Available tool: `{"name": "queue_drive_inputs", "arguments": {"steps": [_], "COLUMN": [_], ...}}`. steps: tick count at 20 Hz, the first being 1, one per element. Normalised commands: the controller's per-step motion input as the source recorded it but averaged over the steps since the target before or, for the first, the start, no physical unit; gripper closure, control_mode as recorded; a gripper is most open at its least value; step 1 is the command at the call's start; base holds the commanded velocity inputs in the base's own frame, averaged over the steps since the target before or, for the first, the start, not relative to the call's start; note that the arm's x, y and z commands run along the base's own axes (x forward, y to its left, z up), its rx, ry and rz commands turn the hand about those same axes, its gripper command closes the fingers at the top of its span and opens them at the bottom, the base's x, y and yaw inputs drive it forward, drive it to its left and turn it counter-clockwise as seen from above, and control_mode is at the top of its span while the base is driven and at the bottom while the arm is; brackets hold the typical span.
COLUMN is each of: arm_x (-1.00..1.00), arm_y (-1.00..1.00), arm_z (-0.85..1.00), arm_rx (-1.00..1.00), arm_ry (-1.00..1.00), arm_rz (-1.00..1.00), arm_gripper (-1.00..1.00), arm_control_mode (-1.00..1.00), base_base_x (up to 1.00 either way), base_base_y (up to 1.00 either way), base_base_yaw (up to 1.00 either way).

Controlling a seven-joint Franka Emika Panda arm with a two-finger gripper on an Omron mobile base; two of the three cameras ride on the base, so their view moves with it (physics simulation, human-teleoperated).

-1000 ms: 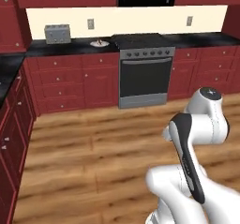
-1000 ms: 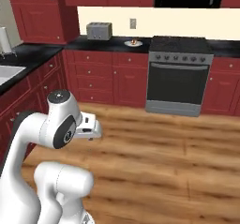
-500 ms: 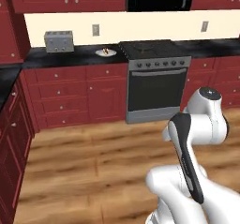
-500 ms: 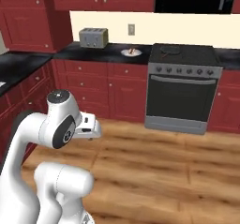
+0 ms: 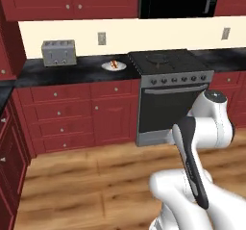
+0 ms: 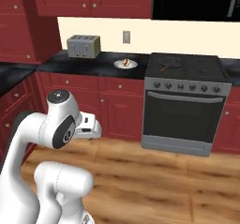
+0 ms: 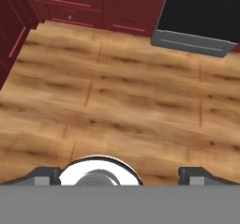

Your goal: Place the cold items (pear and squash) from the fridge in one tupperware on the dining counter. Place the warm items (kebab skewer and hot dog) in the stove area in another tupperware.

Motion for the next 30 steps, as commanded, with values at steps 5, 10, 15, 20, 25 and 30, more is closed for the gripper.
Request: {"name": "queue_drive_inputs", "arguments": {"steps": [5,10,15,20,25,30], "arm_x": [0.0,0.0,0.0,0.0,0.0,0.0], "arm_y": [0.0,0.0,0.0,0.0,0.0,0.0], "arm_z": [0.0,0.0,0.0,0.0,0.0,0.0], "arm_rx": [0.0,0.0,0.0,0.0,0.0,0.0], "arm_ry": [0.0,0.0,0.0,0.0,0.0,0.0], "arm_rz": [0.0,0.0,0.0,0.0,0.0,0.0], "arm_gripper": [-1.0,-1.0,-1.0,-1.0,-1.0,-1.0], "arm_control_mode": [1.0,1.0,1.0,1.0,1.0,1.0], "base_base_x": [1.0,0.99,0.88,0.88,0.76,0.64], "base_base_y": [0.35,0.53,0.31,0.04,0.0,0.0], "base_base_yaw": [-0.03,-0.1,-0.07,0.0,0.0,0.0]}}
